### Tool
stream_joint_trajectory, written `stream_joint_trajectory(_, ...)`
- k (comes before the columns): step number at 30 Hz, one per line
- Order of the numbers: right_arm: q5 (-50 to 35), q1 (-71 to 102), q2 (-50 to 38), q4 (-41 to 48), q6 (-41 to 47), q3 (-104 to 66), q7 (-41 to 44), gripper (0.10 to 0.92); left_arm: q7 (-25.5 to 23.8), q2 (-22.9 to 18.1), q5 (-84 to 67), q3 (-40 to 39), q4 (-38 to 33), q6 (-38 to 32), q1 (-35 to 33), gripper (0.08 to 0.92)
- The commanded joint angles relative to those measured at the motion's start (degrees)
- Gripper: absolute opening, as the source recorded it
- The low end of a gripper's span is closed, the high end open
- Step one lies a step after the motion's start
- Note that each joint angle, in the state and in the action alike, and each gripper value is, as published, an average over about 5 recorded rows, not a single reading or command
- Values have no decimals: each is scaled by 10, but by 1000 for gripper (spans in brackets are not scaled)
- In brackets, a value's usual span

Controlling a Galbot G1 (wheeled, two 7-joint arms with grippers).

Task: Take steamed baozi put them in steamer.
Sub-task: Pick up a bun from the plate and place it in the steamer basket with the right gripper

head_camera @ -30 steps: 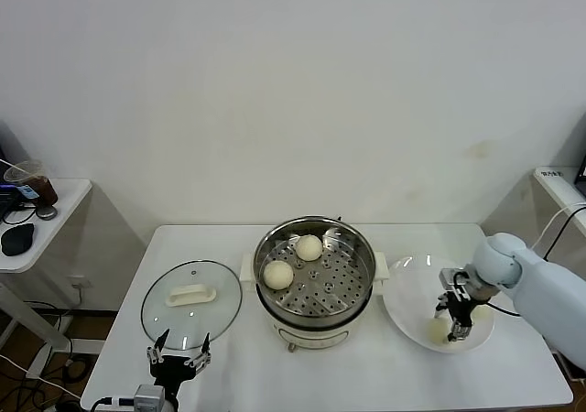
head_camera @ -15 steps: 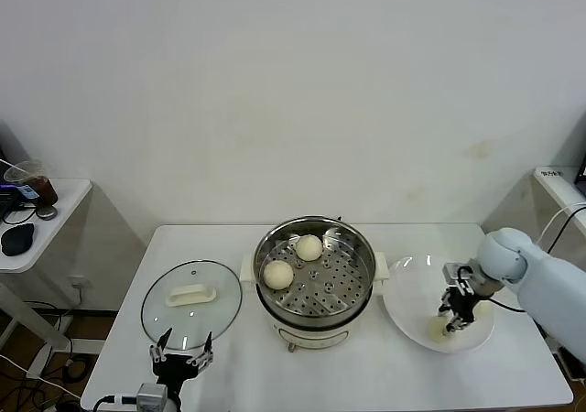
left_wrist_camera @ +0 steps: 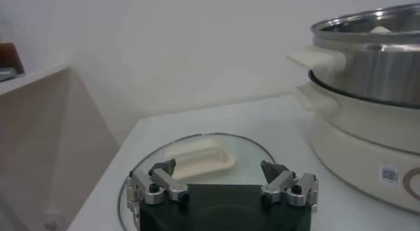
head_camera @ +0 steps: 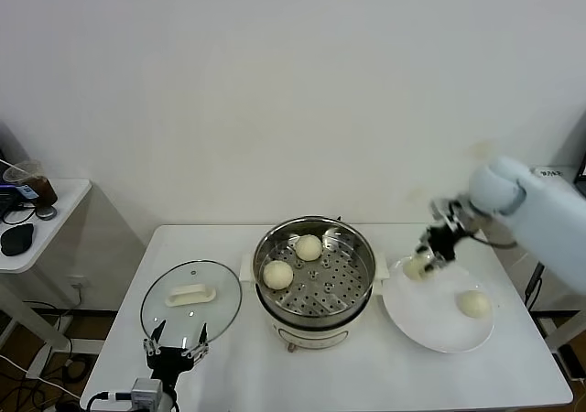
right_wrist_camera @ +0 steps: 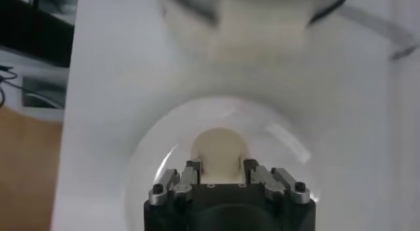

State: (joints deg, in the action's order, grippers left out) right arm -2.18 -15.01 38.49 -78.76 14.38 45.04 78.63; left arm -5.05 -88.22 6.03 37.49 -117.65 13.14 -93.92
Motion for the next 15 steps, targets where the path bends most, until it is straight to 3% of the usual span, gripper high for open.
stream_joint_trajectory(1, -132, -234, 129, 13, -51, 134, -9, 412, 5, 2, -1, 3, -11, -1, -2, 823)
stream_joint_trajectory(9, -175, -250, 177, -2, -347, 221, -106, 408, 7, -2, -1, 4, -22, -1, -4, 823)
stream_joint_trajectory(15, -63, -225, 191, -16, -484, 264, -143, 415, 10, -8, -1, 4, -27, -2, -8, 823)
